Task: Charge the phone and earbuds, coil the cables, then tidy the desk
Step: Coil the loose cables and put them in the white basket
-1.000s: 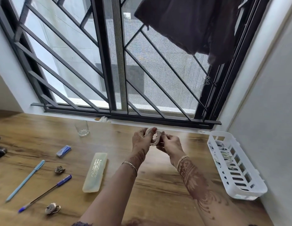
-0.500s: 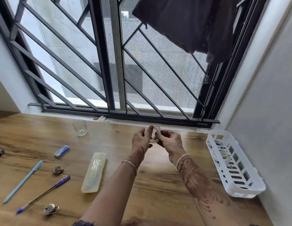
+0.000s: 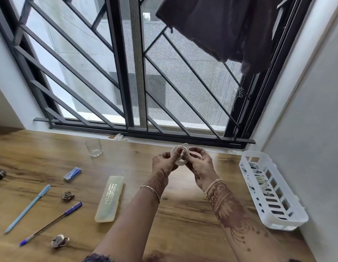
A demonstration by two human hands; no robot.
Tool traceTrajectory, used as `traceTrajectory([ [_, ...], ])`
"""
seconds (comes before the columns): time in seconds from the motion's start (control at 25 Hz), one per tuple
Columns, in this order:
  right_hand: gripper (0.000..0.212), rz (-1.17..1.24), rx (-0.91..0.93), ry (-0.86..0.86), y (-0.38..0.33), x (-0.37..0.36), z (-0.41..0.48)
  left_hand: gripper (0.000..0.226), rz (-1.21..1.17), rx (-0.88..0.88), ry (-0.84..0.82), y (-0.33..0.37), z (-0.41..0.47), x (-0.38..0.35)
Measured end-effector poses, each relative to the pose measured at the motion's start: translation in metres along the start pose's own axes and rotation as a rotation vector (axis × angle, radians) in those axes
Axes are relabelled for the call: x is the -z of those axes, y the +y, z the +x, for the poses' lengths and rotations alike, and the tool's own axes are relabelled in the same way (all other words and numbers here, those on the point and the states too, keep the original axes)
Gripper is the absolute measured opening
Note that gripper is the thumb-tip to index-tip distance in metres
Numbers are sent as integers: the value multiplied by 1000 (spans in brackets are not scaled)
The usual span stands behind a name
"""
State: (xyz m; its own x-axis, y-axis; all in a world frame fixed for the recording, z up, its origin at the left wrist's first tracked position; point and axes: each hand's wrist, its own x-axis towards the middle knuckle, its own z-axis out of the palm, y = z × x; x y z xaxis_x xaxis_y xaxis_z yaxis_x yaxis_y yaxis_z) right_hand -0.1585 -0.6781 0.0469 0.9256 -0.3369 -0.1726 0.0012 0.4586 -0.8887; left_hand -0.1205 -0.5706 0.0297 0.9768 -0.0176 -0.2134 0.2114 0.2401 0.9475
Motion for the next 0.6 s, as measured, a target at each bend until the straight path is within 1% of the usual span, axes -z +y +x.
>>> traceTrajectory([
  [0.04, 31, -38, 22, -15, 1, 2, 0, 28, -25, 19, 4, 0, 0, 0],
  [0.12, 32, -195, 108, -42, 5, 5, -1, 29, -76, 70, 11, -2, 0, 1],
  [0.24, 24, -421, 259, -69, 8, 10, -2, 29, -131, 139, 17, -5, 0, 1],
  [0.36, 19, -590, 337, -82, 10, 11, -3, 27, -152, 152, 16, -6, 0, 4],
  [0.44, 17, -735, 358, -52, 12, 8, -5, 25, -169, 150, 15, -7, 1, 5],
  [0.6, 23, -1139, 414, 36, 10, -3, -9, 22, -184, 139, 8, -10, 0, 8],
])
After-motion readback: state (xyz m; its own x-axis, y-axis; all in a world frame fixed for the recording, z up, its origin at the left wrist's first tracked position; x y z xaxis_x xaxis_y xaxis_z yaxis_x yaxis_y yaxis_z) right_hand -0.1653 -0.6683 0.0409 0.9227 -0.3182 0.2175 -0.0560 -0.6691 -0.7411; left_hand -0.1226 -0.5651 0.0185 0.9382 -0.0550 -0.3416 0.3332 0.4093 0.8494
